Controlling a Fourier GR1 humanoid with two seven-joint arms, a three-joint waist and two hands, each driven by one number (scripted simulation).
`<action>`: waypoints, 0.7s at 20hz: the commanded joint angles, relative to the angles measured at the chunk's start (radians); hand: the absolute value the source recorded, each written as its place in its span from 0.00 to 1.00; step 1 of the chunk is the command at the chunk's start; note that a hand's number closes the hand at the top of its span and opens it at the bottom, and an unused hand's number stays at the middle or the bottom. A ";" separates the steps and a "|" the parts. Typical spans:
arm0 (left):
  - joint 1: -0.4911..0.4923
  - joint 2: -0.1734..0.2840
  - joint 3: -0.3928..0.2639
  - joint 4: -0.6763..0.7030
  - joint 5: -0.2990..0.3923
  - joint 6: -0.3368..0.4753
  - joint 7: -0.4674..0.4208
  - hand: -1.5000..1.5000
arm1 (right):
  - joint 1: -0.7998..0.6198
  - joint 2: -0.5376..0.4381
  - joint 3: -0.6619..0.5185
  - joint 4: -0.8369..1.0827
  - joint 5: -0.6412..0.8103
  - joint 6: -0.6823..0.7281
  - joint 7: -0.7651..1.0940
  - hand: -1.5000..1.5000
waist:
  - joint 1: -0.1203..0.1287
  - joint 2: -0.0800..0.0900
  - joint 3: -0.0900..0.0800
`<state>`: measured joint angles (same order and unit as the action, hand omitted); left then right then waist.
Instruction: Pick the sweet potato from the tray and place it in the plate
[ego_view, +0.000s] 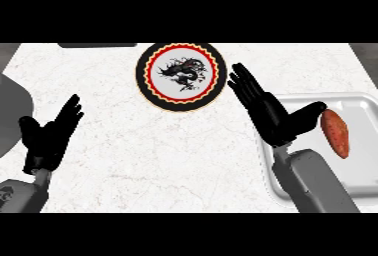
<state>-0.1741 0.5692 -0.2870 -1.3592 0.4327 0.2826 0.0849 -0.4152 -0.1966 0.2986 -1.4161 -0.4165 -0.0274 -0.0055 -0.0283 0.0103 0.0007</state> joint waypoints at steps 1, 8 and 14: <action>0.013 0.000 -0.005 0.046 -0.064 -0.021 -0.062 0.50 | 0.017 -0.054 -0.155 0.006 -0.102 0.045 -0.004 0.00 | 0.022 -0.009 -0.001; 0.134 0.107 0.013 -0.025 -0.160 0.061 -0.180 0.50 | 0.114 -0.309 -0.537 0.086 -0.105 -0.199 -0.032 0.00 | -0.006 -0.019 -0.003; 0.245 0.098 0.017 -0.073 -0.186 0.070 -0.272 0.50 | 0.254 -0.196 -0.686 -0.055 -0.169 -0.316 -0.187 0.00 | 0.016 -0.019 -0.001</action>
<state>-0.0042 0.6622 -0.2774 -1.4077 0.2631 0.3457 -0.1316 -0.2434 -0.4168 -0.2951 -1.3956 -0.5680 -0.2662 -0.1327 -0.0212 -0.0073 0.0004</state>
